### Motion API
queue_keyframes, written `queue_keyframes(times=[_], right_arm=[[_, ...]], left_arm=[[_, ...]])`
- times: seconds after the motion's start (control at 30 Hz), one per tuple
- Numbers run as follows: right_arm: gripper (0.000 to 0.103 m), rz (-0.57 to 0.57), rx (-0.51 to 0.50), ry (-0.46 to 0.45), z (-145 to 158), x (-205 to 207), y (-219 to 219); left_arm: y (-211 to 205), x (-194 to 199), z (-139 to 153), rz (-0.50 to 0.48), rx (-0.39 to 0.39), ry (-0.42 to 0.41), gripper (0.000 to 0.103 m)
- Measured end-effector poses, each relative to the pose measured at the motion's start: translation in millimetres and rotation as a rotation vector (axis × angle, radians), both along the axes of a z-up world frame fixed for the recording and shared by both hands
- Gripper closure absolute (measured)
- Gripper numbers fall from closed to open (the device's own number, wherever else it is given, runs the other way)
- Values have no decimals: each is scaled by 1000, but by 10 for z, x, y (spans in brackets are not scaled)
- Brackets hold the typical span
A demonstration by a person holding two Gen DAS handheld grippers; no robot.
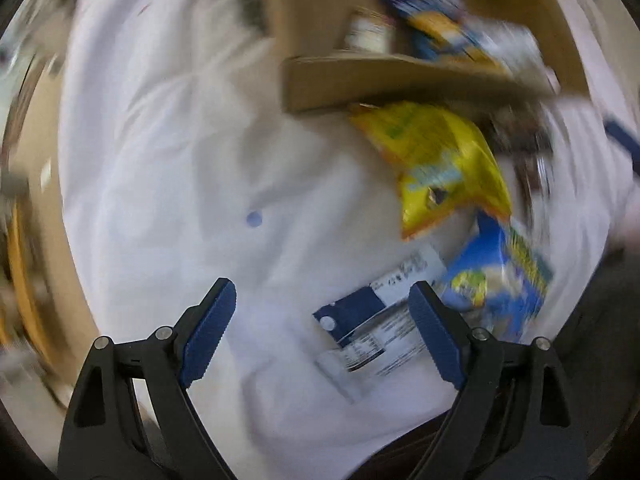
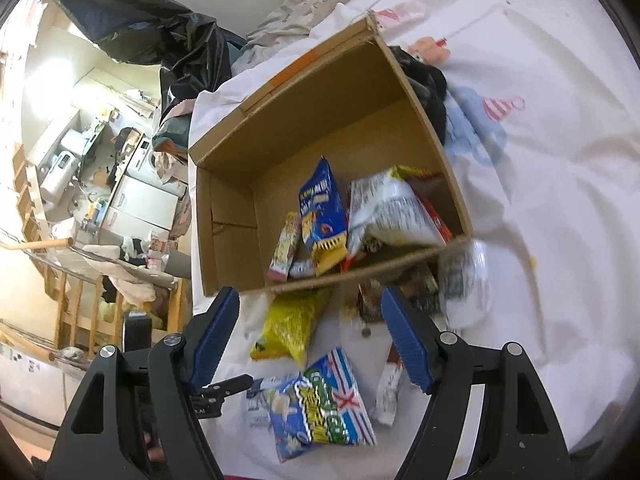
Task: Organize snacks
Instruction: 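Grasp a white snack bar from the pile with the left gripper, then carry the white bar into the box while the right gripper brings the cracker bag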
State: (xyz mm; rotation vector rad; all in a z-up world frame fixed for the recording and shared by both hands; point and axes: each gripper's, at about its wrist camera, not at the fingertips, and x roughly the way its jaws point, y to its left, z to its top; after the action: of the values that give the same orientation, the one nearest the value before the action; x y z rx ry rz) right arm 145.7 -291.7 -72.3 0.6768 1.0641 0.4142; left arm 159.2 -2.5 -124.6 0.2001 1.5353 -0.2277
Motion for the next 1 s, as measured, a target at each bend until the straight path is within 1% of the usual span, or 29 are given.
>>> queue_keyframes(times=[0.03,0.07,0.1,0.17,0.27,0.33,0.4,0.43,0.47,0.53,0.6,0.63,0.8,0.83,0.87,1.0], right_arm=[[27,0,0,1,-3,-17,-12],[27,1,-6,1,-2,-30,-18],[27,1,-17,-1,5,-47,-27],[27,-5,-18,-5,15,-83,-58],[27,-21,2,5,-2,-117,-113],[27,-29,13,12,-16,-137,-130],[27,-28,25,12,-22,-143,-126],[27,-24,26,10,-16,-141,-113],[27,-19,24,7,-6,-136,-97],[27,-10,18,2,8,-126,-67],[27,-4,18,2,7,-123,-49],[27,1,18,2,6,-122,-41],[27,13,22,16,-21,-105,-27],[27,20,24,20,-30,-104,-13],[27,33,21,24,-36,-103,12],[27,102,2,38,-67,-115,168]], left_arm=[[-40,6,-9,-56,30,5,17],[-65,12,-16,-89,39,9,17],[-94,17,-31,-114,38,19,18],[-175,14,-99,-174,48,46,25],[-320,-26,-234,-265,54,88,27],[-390,-51,-310,-281,45,110,27],[-478,-30,-344,-286,39,98,28],[-504,-22,-359,-299,39,92,34],[-536,-5,-387,-309,34,96,49],[-579,58,-454,-300,34,119,58],[-591,75,-460,-293,27,116,83],[-591,71,-443,-292,33,112,91],[-506,-21,-167,-282,22,58,91],[-490,-34,-100,-263,14,50,91],[-452,-39,-13,-225,-6,37,91],[-280,-164,248,-141,-87,21,91]])
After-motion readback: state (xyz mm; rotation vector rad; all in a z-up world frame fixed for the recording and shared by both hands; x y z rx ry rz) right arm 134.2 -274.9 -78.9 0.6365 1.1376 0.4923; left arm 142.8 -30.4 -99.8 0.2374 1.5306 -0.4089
